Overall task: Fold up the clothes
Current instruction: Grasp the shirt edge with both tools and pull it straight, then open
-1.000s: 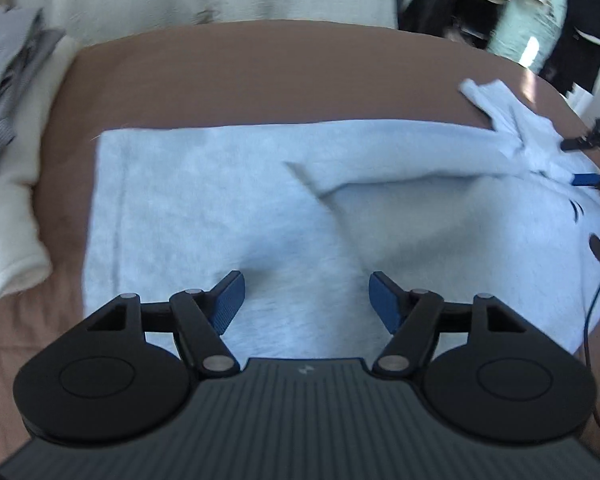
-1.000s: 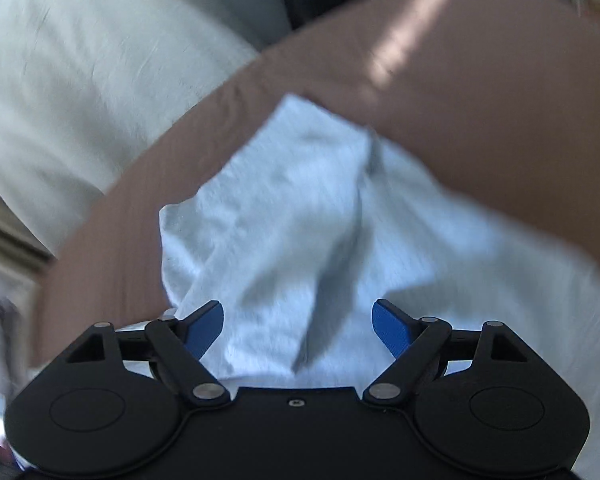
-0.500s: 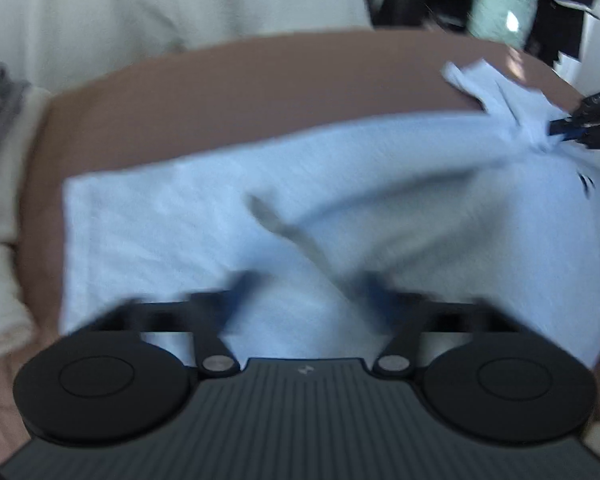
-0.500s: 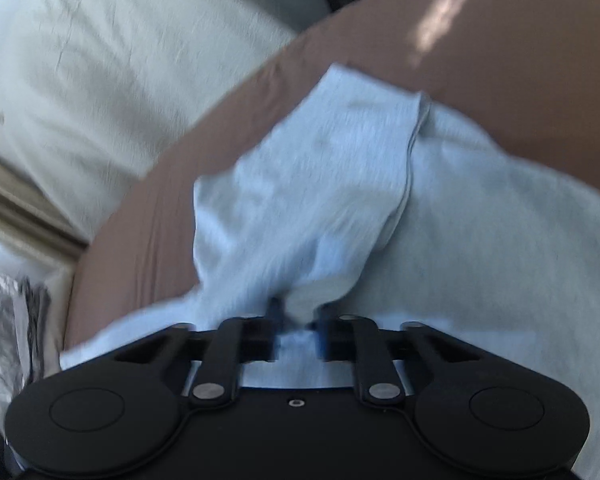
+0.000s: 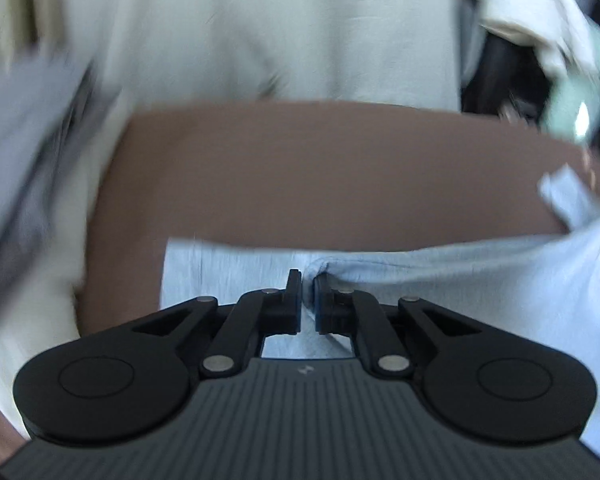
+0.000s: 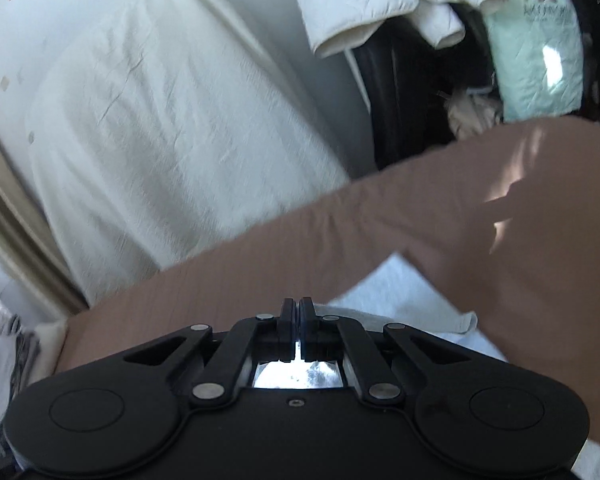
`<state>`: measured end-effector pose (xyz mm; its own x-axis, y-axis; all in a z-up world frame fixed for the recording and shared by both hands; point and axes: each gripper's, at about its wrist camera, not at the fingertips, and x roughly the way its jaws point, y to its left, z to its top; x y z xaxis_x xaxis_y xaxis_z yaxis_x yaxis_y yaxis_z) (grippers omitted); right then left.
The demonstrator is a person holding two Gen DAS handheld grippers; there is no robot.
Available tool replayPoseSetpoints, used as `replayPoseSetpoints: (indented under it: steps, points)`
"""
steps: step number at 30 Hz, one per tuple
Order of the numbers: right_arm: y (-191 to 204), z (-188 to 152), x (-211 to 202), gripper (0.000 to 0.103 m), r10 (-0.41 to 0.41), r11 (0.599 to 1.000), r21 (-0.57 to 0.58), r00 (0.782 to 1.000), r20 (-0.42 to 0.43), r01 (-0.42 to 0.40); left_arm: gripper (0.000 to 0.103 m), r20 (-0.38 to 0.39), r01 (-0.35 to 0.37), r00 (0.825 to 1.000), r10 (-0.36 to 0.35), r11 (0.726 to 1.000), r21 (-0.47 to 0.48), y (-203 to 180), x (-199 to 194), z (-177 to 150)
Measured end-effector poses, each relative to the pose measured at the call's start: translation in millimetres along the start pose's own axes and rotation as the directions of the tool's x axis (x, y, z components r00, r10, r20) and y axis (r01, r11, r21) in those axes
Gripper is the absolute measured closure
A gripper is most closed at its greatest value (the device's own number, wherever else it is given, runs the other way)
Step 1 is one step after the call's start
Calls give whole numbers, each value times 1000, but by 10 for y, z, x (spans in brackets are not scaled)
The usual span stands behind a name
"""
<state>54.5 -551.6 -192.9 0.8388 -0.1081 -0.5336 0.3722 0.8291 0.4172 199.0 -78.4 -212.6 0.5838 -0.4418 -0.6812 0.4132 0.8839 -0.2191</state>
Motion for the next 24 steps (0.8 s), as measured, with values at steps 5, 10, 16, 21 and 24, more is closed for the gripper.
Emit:
replayPoseSetpoints:
  steps: [5,10,16,21,24]
  points:
    - [14,5,20,94,-121,989,-80,992,21,122,66,-31,-17,999,13,993,-120,360,-41,-71]
    - [-149,-81,33,85,-166,980,-118,985,-37,160,59,54,-82,995,88,992,-97,342,-182,-20]
    - [-344,-184,48,70,-221,965,-166,970,-103,202,53,155,-160,976,153,987,33,130,-285,-11]
    - [-464,-285,71,70,-229,958,-213,958,-175,190,49,113,-113,989,95,979,167,216,-180,94]
    - [-511,-353,90,69,-212,957,-244,950,-230,155,46,80,-20,997,7,987,162,406,-204,176]
